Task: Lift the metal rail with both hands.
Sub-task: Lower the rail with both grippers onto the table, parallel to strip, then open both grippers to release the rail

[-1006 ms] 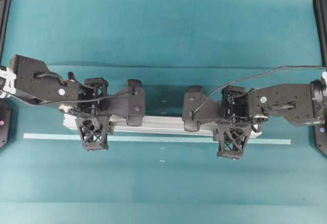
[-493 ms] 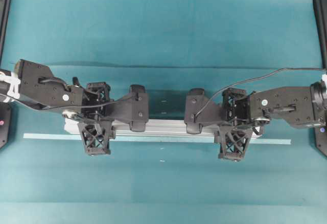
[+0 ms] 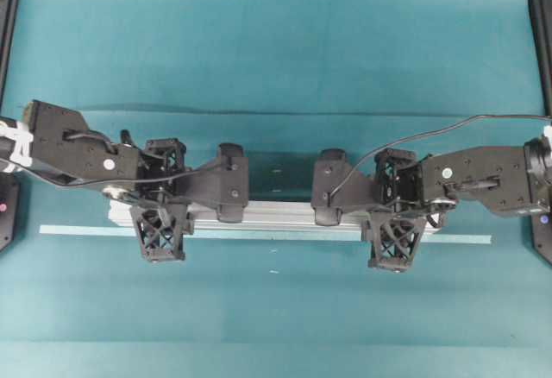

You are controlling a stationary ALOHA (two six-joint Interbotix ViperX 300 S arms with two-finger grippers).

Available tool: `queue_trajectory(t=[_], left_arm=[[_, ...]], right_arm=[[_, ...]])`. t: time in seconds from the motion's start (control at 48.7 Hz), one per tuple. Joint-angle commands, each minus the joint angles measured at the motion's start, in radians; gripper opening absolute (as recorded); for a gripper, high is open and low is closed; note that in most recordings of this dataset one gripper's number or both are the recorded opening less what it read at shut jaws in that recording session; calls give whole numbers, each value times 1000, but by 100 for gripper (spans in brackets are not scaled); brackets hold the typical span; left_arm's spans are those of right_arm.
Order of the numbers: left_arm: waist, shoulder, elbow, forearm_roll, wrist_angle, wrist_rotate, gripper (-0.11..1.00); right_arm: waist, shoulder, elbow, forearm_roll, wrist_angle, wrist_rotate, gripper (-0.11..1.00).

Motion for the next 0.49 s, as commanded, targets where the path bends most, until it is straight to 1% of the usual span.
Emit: queue_trajectory(t=[0.0,0.062,0.349,0.37,0.39,0.472], left_arm=[[2,-14,9,0,-41,6,31],[2,-20,17,0,-64,12,31],[0,-21,23,0,-69,11,31],[-2,-21,23,0,-69,11,32],[-2,-21,23,0,-69,11,36],[-6,-21,23,0,-67,11,61]], right_arm=[[2,8,-6,5,-31,5,39],[3,8,-5,8,-35,5,39],[2,8,-6,31,-44,2,39],[3,8,-6,35,-43,2,41],[3,8,-8,38,-43,2,44],[3,8,-9,41,-44,3,67]])
